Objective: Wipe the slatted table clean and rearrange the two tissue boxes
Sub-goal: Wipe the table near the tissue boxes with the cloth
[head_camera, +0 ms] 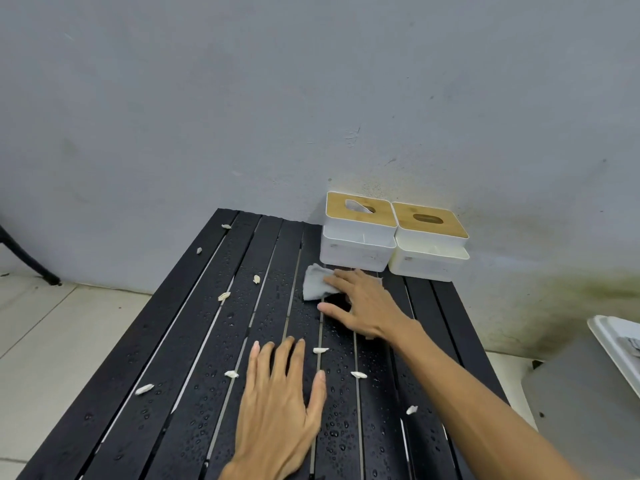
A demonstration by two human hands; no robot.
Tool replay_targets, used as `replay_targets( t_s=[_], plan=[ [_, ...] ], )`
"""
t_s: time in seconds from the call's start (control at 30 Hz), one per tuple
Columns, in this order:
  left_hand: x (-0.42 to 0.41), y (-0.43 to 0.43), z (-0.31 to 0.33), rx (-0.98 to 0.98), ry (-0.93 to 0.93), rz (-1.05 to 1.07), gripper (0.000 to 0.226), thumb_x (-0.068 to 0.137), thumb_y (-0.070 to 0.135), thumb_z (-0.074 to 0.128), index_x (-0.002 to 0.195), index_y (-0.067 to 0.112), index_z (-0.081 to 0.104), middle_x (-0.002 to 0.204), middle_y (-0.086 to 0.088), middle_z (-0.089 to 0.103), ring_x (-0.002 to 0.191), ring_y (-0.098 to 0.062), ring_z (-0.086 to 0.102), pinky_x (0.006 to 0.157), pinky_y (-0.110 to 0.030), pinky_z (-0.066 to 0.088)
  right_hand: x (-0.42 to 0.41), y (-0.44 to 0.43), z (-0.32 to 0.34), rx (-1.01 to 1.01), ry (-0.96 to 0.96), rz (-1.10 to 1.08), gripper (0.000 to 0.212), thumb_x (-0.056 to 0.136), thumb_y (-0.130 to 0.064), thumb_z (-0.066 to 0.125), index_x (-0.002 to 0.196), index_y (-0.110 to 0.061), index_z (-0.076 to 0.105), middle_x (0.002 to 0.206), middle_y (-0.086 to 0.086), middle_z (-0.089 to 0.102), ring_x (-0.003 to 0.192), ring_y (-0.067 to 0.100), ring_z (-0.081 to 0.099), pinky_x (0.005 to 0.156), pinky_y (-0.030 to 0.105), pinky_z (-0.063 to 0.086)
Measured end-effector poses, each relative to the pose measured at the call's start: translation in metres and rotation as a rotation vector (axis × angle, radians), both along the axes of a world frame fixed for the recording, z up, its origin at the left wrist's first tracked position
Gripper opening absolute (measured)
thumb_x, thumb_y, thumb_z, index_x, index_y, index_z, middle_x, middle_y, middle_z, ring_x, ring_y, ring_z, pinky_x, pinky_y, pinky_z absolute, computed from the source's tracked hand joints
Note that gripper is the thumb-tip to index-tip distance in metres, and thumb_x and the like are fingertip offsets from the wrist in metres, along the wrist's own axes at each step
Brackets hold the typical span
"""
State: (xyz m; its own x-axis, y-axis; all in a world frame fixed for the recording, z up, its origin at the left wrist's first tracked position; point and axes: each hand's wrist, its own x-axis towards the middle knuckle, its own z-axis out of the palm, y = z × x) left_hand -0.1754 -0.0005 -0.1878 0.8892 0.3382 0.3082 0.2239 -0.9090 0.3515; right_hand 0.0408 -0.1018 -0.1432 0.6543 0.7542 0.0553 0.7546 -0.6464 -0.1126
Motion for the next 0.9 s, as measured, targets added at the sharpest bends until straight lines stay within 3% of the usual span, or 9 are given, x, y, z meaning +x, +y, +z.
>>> replay_targets(
  t_s=[0.1, 0.27, 0.4, 0.53, 0.6, 0.67, 0.73, 0.8, 0.9],
  plan=[
    [0.000, -0.002, -0.002, -0.003, 0.006, -0.005, 0.057, 0.096, 0.050, 0.035, 0.131, 0.012, 0.060, 0.131, -0.005, 0.059, 0.124, -0.028, 0.048, 0.115, -0.046, 0.024, -0.003, 0.006, -0.013, -0.013, 0.019, -0.172, 0.085, 0.081, -0.087, 0.015, 0.151, -0.039, 0.029, 0.162, 0.002, 0.026, 0.147, 0.035, 0.022, 0.114, 0.062, 0.023],
    [0.001, -0.002, -0.002, -0.009, 0.043, -0.002, 0.059, 0.096, 0.052, 0.033, 0.132, 0.015, 0.059, 0.134, -0.006, 0.058, 0.127, -0.032, 0.049, 0.114, -0.046, 0.024, -0.002, 0.024, -0.016, -0.073, 0.135, -0.233, 0.063, 0.096, -0.070, 0.022, 0.154, -0.044, 0.018, 0.166, 0.002, 0.012, 0.151, 0.043, 0.003, 0.114, 0.070, 0.007],
    [0.001, -0.003, -0.004, -0.017, 0.062, 0.002, 0.060, 0.098, 0.054, 0.028, 0.133, 0.016, 0.059, 0.135, -0.005, 0.057, 0.129, -0.031, 0.048, 0.114, -0.046, 0.023, 0.004, 0.026, -0.019, -0.109, 0.077, -0.226, 0.053, 0.101, -0.059, 0.027, 0.151, -0.040, 0.028, 0.161, 0.004, 0.025, 0.147, 0.041, 0.018, 0.111, 0.068, 0.021],
    [0.001, -0.003, -0.002, -0.023, 0.061, 0.001, 0.060, 0.098, 0.054, 0.028, 0.132, 0.017, 0.059, 0.136, -0.005, 0.057, 0.129, -0.031, 0.048, 0.114, -0.045, 0.022, -0.008, 0.006, -0.015, -0.041, -0.052, -0.027, 0.033, 0.105, -0.029, 0.043, 0.137, -0.024, 0.050, 0.139, 0.009, 0.049, 0.127, 0.034, 0.046, 0.095, 0.049, 0.043],
    [0.001, -0.003, -0.003, -0.024, 0.057, 0.004, 0.058, 0.097, 0.053, 0.031, 0.132, 0.017, 0.060, 0.135, -0.006, 0.057, 0.129, -0.031, 0.048, 0.114, -0.045, 0.023, -0.022, -0.011, -0.006, 0.025, 0.039, 0.046, 0.031, 0.105, -0.023, 0.046, 0.134, -0.022, 0.058, 0.132, 0.005, 0.057, 0.121, 0.028, 0.052, 0.091, 0.047, 0.048],
    [0.001, -0.003, -0.003, -0.023, 0.062, 0.007, 0.057, 0.097, 0.053, 0.031, 0.132, 0.017, 0.060, 0.135, -0.005, 0.057, 0.129, -0.031, 0.048, 0.114, -0.046, 0.022, -0.027, -0.023, 0.006, 0.128, 0.145, -0.021, 0.024, 0.104, -0.026, 0.046, 0.119, -0.026, 0.065, 0.116, -0.001, 0.066, 0.105, 0.025, 0.062, 0.082, 0.046, 0.053],
    [0.001, -0.004, -0.003, -0.016, 0.061, 0.009, 0.057, 0.098, 0.053, 0.031, 0.133, 0.018, 0.059, 0.136, -0.005, 0.057, 0.129, -0.031, 0.047, 0.115, -0.046, 0.022, -0.021, -0.021, 0.018, 0.303, 0.161, -0.146, 0.017, 0.103, -0.025, 0.047, 0.098, -0.023, 0.063, 0.092, 0.000, 0.068, 0.082, 0.026, 0.064, 0.072, 0.044, 0.055],
    [0.000, -0.004, -0.002, -0.010, 0.058, 0.006, 0.057, 0.098, 0.053, 0.031, 0.133, 0.018, 0.059, 0.136, -0.004, 0.057, 0.129, -0.031, 0.047, 0.114, -0.045, 0.022, -0.010, -0.006, 0.028, 0.423, 0.093, -0.251, 0.020, 0.102, -0.022, 0.049, 0.085, -0.018, 0.057, 0.080, 0.005, 0.064, 0.077, 0.032, 0.059, 0.065, 0.041, 0.047],
    [0.000, -0.004, -0.003, -0.010, 0.057, 0.001, 0.056, 0.098, 0.053, 0.031, 0.133, 0.018, 0.059, 0.136, -0.004, 0.057, 0.129, -0.030, 0.047, 0.114, -0.045, 0.022, 0.003, 0.027, 0.033, 0.395, -0.096, -0.299, 0.020, 0.103, -0.024, 0.046, 0.102, -0.015, 0.064, 0.097, 0.010, 0.067, 0.090, 0.034, 0.060, 0.064, 0.038, 0.039]
  ],
)
